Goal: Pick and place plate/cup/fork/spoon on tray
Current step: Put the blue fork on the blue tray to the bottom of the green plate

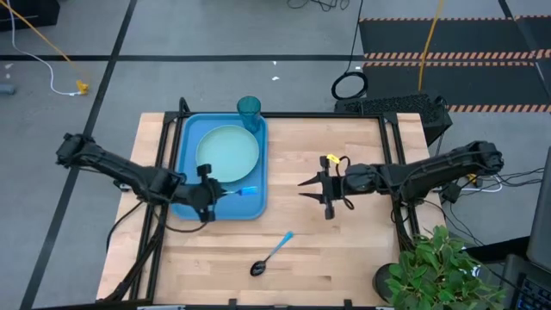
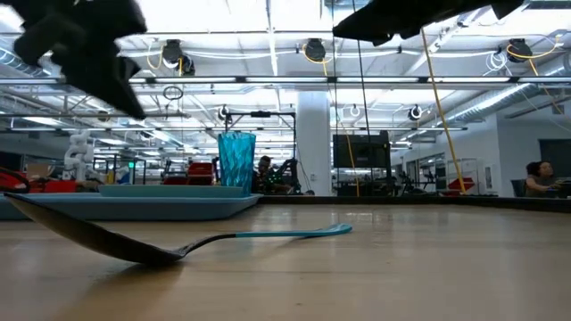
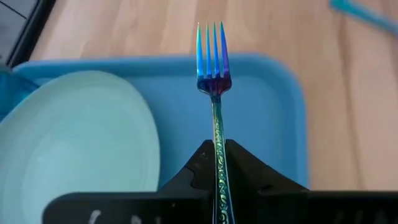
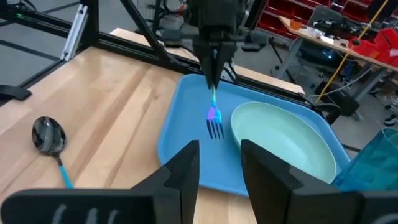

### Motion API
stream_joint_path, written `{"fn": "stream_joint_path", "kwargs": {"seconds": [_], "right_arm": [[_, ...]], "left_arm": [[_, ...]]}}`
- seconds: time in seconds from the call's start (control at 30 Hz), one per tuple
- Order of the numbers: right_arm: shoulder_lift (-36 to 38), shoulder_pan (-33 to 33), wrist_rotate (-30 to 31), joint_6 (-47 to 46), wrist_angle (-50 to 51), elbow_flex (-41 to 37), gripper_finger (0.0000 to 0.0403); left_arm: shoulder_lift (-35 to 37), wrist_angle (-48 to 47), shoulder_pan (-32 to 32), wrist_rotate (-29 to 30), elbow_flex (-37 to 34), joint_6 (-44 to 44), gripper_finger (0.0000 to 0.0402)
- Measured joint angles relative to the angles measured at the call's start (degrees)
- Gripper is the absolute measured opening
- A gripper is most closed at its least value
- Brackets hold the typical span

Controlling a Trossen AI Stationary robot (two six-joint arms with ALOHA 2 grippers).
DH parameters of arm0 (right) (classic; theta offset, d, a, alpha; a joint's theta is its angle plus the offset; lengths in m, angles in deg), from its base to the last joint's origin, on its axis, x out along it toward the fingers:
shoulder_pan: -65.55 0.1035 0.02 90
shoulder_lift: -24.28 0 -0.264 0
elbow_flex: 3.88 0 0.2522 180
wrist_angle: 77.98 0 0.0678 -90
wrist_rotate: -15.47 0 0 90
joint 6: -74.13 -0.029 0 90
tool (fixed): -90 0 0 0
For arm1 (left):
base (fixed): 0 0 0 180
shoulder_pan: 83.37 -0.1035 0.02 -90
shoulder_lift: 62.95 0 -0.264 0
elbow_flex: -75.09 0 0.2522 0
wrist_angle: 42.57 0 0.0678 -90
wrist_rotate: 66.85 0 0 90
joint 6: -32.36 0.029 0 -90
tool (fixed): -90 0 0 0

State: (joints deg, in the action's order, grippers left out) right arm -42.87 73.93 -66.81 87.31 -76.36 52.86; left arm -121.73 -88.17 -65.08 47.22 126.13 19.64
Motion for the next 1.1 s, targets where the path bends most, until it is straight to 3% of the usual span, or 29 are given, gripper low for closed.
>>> {"fn": "stream_joint_path", "kwargs": {"seconds": [0.2, 0.4, 0.8, 1.1], "right_arm": [[-0.01, 0.00, 0.81, 1.32, -0.43, 0.00, 0.0112], [-0.03, -0.02, 4.55, 3.18, -1.33, -0.02, 0.0112], [-0.03, -0.09, 4.50, 4.62, -1.38, -0.02, 0.0112], [-0.03, -0.09, 4.50, 4.15, -1.32, -0.02, 0.0112]], "left_arm": [[4.78, 7.78, -0.27, 0.01, -9.24, 2.79, 0.0024], [5.22, 9.65, -1.74, -0.19, -14.89, 4.20, 0.0025], [3.71, 17.55, -3.97, -2.27, -20.85, 7.08, 0.0029], [3.65, 21.43, -7.06, -6.97, -22.19, 10.03, 0.0030]]}}
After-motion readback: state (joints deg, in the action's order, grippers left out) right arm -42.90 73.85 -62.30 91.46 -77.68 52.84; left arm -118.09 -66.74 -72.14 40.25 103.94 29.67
